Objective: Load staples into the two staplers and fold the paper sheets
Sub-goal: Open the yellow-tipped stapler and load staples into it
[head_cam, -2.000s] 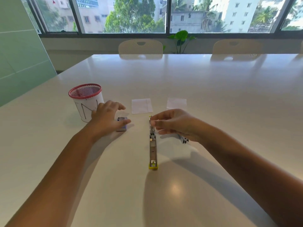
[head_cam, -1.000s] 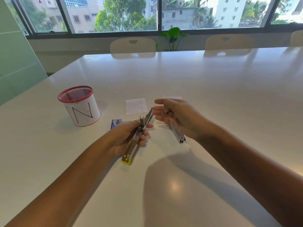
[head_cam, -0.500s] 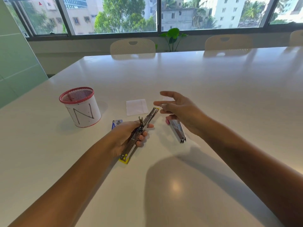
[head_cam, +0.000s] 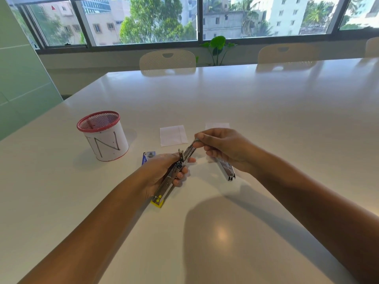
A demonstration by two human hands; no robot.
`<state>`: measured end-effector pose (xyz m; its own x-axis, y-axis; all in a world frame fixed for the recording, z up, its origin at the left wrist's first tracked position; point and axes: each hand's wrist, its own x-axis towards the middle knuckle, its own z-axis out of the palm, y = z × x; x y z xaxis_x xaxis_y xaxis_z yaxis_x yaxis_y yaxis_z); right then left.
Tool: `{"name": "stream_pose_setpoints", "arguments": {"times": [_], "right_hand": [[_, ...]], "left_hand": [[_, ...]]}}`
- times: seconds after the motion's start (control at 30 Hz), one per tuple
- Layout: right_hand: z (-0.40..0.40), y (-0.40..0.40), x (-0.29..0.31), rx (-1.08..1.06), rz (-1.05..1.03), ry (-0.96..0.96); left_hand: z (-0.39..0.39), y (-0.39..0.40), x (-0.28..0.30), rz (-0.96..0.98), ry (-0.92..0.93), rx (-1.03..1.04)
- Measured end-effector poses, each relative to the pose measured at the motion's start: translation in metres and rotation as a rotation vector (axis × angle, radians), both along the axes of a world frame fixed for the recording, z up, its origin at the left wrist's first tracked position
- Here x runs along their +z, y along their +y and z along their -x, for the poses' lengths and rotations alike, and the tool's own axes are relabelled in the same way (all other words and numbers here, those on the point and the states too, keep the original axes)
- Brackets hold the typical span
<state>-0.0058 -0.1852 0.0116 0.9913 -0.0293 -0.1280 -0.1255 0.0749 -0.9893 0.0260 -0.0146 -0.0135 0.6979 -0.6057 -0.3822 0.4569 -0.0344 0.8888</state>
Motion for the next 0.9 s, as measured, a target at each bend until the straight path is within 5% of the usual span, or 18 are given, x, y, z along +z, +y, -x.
{"name": "stream_pose_setpoints", "arguments": {"times": [0.37,0.9], "right_hand": [[-0.0024,-0.0082,0.0019,-0.064,-0.165,0.147],[-0.0020,-0.0074,0.0018,0.045,-0.235,0.101]], "left_hand": [[0.0068,-0.0081,-0.0064,0.068,-0.138,0.221],[0.0065,-0.0029,-0.0005,0.037,-0.139,0.143]]}}
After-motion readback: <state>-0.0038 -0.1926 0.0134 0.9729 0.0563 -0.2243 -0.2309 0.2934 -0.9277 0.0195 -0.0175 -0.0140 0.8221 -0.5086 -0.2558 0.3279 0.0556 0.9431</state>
